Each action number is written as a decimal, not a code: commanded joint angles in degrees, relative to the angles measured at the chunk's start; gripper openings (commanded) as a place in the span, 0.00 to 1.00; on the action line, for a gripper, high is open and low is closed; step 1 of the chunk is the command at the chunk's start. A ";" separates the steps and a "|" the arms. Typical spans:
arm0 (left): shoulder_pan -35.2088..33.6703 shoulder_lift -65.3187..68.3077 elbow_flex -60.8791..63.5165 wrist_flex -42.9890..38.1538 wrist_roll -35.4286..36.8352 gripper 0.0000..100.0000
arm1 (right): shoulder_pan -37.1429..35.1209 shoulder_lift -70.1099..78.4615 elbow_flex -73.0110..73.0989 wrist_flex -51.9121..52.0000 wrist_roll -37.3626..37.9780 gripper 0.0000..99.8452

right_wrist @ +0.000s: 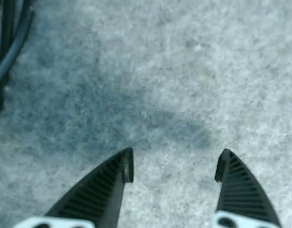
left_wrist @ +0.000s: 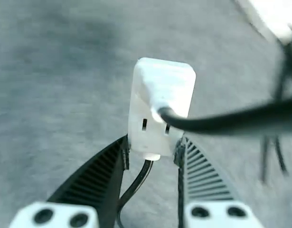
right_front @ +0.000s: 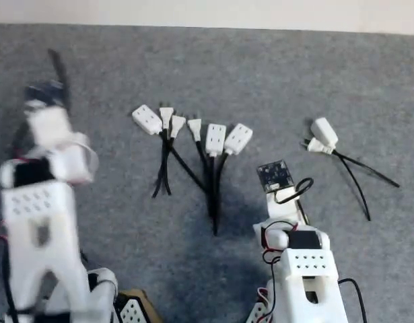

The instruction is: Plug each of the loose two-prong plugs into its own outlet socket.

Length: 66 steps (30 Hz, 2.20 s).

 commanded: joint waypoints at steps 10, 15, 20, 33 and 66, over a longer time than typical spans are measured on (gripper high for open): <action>-22.73 59.56 -66.24 9.67 -1.41 0.02 | -0.75 -0.66 -0.22 -0.92 -0.53 0.27; -26.42 82.15 -97.45 17.05 -1.41 0.02 | -0.75 -0.66 -0.22 -0.92 -0.53 0.27; -28.88 99.82 -121.63 22.86 -1.67 0.02 | -0.75 -0.66 -0.22 -0.92 -0.53 0.27; -33.80 106.59 -125.05 22.68 0.18 0.20 | -0.75 -0.66 -0.22 -0.92 -0.53 0.27; 9.10 40.75 -46.64 25.67 18.99 0.32 | -0.48 -1.01 -0.31 -0.84 -0.53 0.27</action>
